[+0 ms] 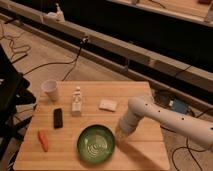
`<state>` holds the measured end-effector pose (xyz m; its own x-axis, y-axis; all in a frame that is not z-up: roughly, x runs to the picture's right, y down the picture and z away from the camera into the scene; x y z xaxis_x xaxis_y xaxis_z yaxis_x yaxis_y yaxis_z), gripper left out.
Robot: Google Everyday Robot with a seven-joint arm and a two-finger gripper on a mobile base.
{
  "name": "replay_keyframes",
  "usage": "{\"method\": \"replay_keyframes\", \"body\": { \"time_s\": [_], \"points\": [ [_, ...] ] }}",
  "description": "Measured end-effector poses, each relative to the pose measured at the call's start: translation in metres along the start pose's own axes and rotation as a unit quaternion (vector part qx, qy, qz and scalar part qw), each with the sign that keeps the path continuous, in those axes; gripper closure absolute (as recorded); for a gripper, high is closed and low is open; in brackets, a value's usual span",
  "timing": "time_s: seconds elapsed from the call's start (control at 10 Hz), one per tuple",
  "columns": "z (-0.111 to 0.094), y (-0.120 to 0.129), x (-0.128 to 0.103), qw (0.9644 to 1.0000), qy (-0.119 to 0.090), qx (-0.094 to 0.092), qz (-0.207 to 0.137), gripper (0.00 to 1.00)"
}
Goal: Push the ceramic bowl across the table
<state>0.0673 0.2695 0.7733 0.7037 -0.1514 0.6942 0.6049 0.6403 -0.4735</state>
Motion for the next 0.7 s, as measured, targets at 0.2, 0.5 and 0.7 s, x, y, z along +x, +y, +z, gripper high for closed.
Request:
{"method": "replay_keyframes", "body": {
  "time_s": [0.2, 0.5, 0.7],
  "points": [
    [0.011, -0.006, -0.018, 0.9996, -0.011, -0.014, -0.021, 1.0],
    [0.029, -0.009, -0.045, 0.9975, -0.029, -0.037, -0.054, 1.0],
    [0.025, -0.016, -0.049, 0.9971, -0.03, -0.029, -0.064, 1.0]
  ]
}}
